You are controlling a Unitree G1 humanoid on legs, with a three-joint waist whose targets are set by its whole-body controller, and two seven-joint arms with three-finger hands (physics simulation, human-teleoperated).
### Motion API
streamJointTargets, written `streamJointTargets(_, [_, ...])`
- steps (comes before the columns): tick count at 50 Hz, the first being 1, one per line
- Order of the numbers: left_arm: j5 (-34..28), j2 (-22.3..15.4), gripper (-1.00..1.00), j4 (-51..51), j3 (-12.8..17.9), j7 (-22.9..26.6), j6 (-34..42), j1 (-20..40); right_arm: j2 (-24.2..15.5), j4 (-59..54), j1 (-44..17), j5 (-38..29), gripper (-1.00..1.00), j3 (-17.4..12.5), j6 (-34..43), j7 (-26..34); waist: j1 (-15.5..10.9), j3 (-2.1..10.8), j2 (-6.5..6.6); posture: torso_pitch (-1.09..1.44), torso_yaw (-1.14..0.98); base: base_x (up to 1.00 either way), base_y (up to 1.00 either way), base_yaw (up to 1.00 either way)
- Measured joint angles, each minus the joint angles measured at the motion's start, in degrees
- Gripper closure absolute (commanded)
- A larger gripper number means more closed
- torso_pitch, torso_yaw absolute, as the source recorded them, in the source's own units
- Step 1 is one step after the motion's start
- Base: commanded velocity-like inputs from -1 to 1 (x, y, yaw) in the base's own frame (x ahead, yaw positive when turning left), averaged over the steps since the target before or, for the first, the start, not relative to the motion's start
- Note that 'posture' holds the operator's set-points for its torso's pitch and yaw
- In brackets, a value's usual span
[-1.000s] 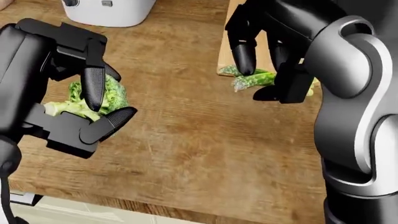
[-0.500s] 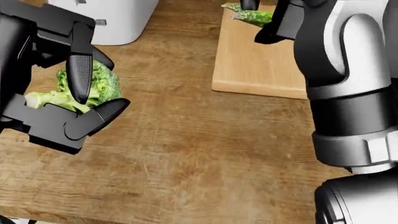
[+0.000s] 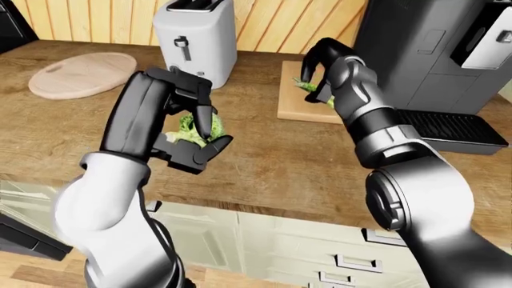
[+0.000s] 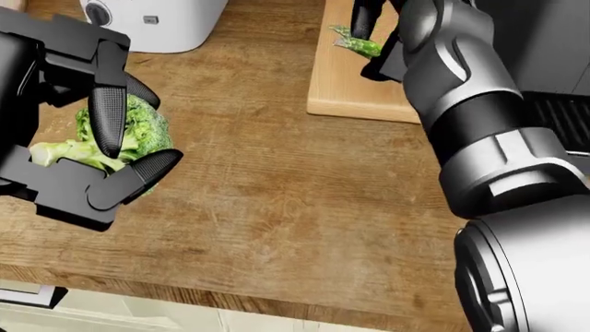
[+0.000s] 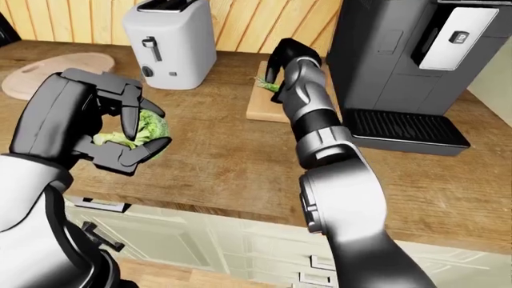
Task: Place the asparagus and the broccoli on separate cutting boards.
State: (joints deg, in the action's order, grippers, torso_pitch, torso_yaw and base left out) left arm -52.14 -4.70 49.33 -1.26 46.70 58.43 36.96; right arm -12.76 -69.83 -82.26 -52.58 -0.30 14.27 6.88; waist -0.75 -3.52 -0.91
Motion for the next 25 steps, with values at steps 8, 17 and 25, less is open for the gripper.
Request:
streamJointTargets(8, [1.91, -0.85, 1.0, -0.06, -0.23, -1.17, 0.44, -0.44, 0.32, -1.75, -0.75, 1.11, 1.0, 1.17, -0.15, -2.87, -0.09, 0.1, 0.04, 0.0, 0.0, 0.0, 0.0, 0.0])
streamJointTargets(17, [3.78, -1.27, 1.0, -0.08, 0.42, -2.46, -0.24, -1.64, 1.04, -3.07, -0.54, 0.48, 1.0, 1.72, -1.09, -5.86, -0.04, 0.65, 0.19, 0.0, 0.0, 0.0, 0.0, 0.0])
streamJointTargets(25, [5.45, -1.73, 1.0, 0.05, 0.53, -3.95, -0.28, -2.8, 1.36, -3.4, 0.21, -0.03, 0.56, 1.98, -1.03, -6.14, -0.07, 0.75, 0.12, 0.0, 0.0, 0.0, 0.0, 0.0])
